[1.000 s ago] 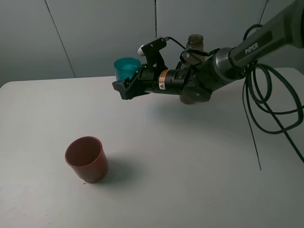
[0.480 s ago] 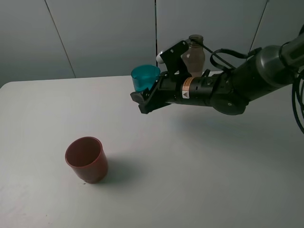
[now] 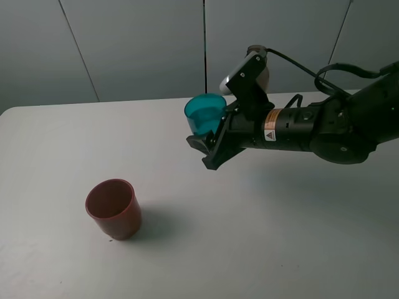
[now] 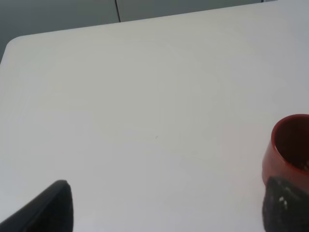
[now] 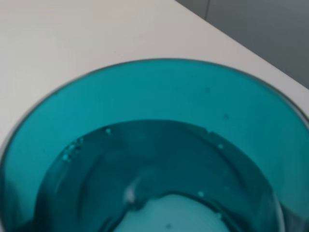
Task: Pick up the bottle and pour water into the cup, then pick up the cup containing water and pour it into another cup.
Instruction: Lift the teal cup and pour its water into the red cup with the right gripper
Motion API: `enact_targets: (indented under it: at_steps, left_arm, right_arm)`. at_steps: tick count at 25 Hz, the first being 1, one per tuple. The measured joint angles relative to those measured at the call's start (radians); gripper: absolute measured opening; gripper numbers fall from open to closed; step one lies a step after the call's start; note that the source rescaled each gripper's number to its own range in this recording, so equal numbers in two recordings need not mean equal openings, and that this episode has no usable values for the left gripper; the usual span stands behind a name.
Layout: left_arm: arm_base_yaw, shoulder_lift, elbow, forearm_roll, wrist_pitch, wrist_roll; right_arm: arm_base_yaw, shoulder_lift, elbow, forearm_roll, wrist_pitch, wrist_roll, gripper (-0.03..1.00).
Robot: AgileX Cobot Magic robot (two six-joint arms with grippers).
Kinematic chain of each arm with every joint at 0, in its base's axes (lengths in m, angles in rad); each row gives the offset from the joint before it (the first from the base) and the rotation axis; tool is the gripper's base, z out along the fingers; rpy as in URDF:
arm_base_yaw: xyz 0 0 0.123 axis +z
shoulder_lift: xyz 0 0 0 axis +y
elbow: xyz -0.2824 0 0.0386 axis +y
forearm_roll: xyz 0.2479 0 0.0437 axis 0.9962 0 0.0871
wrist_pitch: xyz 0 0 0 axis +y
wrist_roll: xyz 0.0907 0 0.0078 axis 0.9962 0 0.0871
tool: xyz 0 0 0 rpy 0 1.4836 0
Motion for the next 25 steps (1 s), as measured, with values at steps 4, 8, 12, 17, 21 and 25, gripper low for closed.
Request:
enact_targets:
  at_steps: [4, 8, 12, 17, 21, 25]
  left_arm:
    - [0.0, 0.0, 0.0, 0.0, 0.0, 0.0]
    - [0.0, 0.0, 0.0, 0.0, 0.0, 0.0]
    - [0.0, 0.0, 0.0, 0.0, 0.0, 0.0]
    - [0.0, 0.0, 0.0, 0.0, 0.0, 0.0]
    - [0.0, 0.0, 0.0, 0.0, 0.0, 0.0]
    - [0.0, 0.0, 0.0, 0.0, 0.0, 0.0]
  right_arm:
    - [0.047, -0.001, 0.0, -0.017, 0.002, 0.0, 0.09]
    - [0.073, -0.002, 0.0, -0.023, 0.002, -0.005, 0.09]
    - [0.076, -0.002, -0.002, -0.025, 0.006, -0.02, 0.09]
    - [0.09, -0.002, -0.029, -0.049, 0.018, -0.022, 0.09]
    - [0.131, -0.002, -0.045, -0.051, 0.048, -0.036, 0.09]
    - [0.153, -0.002, -0.052, -0.051, 0.069, -0.056, 0.09]
